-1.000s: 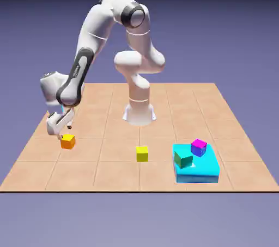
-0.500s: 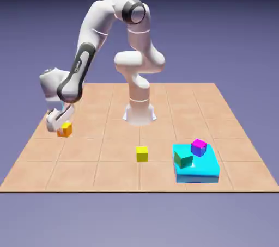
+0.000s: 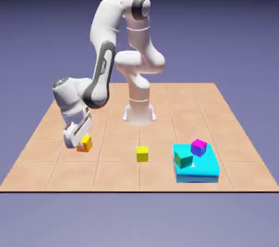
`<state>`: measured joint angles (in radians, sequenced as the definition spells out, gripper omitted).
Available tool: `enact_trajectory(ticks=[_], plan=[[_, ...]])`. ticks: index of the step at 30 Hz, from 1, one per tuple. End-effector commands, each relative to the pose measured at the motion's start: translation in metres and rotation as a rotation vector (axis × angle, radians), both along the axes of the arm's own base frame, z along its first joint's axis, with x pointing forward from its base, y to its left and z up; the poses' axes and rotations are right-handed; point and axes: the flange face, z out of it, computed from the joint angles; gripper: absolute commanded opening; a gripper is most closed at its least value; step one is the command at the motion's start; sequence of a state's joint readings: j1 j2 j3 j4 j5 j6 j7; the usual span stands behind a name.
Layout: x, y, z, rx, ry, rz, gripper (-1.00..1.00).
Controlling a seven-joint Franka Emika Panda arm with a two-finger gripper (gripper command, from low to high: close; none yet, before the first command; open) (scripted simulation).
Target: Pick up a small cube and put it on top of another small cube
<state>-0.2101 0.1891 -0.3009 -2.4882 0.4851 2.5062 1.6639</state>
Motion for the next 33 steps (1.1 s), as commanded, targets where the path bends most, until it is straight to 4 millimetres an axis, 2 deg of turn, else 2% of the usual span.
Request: enact_trajectory(ticks=[1, 9, 17, 25, 32, 33], plan=[[0.008, 0.01, 0.003, 0.003, 0.002, 0.001, -1.0], [0.058, 0.096, 0.029, 0.008, 0.01, 0.009, -1.0], [0.088, 0.19, 0.062, -0.012, 0.011, 0.015, -1.0], [0.096, 0.289, 0.096, -0.052, 0.002, 0.016, -1.0], [0.084, 0.376, 0.12, -0.099, -0.014, 0.013, -1.0], [0.083, 0.38, 0.121, -0.101, -0.015, 0.013, -1.0]])
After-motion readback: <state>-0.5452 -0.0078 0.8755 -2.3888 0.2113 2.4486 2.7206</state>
